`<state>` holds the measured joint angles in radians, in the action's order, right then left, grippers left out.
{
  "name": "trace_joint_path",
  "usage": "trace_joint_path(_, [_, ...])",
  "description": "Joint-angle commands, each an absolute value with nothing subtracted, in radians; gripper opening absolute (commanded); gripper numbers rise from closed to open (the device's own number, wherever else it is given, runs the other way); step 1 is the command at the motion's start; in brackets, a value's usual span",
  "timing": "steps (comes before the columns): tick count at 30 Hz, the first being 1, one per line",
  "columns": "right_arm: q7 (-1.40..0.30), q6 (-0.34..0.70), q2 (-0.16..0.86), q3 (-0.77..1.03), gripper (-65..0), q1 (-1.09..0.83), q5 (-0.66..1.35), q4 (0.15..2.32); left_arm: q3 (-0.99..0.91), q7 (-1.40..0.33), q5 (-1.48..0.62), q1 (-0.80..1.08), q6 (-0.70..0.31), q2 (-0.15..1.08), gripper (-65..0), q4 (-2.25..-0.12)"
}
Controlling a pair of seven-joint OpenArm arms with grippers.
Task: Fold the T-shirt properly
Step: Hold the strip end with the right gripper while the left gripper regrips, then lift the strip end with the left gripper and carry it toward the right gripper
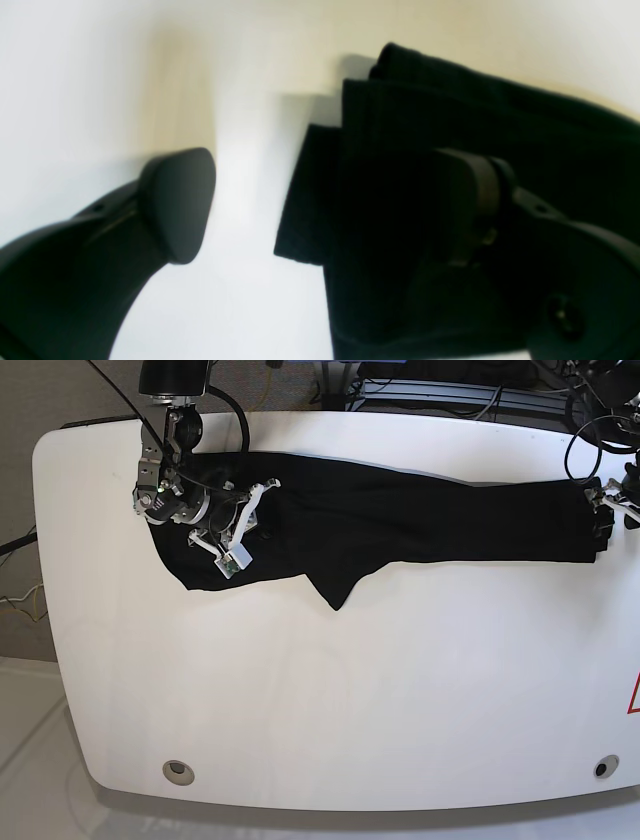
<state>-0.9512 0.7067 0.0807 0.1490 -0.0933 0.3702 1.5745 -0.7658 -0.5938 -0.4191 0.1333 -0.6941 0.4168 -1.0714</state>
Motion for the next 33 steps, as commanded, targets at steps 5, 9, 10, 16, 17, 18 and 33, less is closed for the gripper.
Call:
trace_joint_path(5, [-0.975,0.698,0.084,0.145,-65.0,-0.091,0.348,1.578,-0.684,-0.693,-0.389,0.140,-0.698,0.364,-2.2,-1.063])
trace_joint_path(9, [-0.977,0.698,0.085,0.145,-65.0,-0.091,0.348,1.578,-0.661,-0.693,-0.389,0.140,-0.698,0.337,-2.3,-1.063])
trace_joint_path(10, [-0.977,0.698,0.085,0.147,-65.0,-0.091,0.348,1.578,-0.661,-0.693,-0.387,0.140,-0.698,0.328,-2.3,-1.063])
trace_joint_path(16, [-0.977,0.698,0.087,0.148,-65.0,-0.091,0.348,1.578,-0.638,-0.694,-0.387,0.140,-0.698,0.300,-2.5,-1.064])
trace_joint_path(17, [-0.977,0.698,0.087,0.148,-65.0,-0.091,0.348,1.578,-0.631,-0.694,-0.387,0.142,-0.698,0.298,-2.5,-1.064])
trace_joint_path(18, [-0.977,0.698,0.087,0.148,-65.0,-0.091,0.348,1.578,-0.622,-0.694,-0.389,0.145,-0.698,0.298,-2.5,-1.064])
trace_joint_path(33, [-0.977,0.698,0.084,0.148,-65.0,-0.087,0.348,1.578,-0.610,-0.696,-0.387,0.182,-0.698,0.298,-65.0,-1.066])
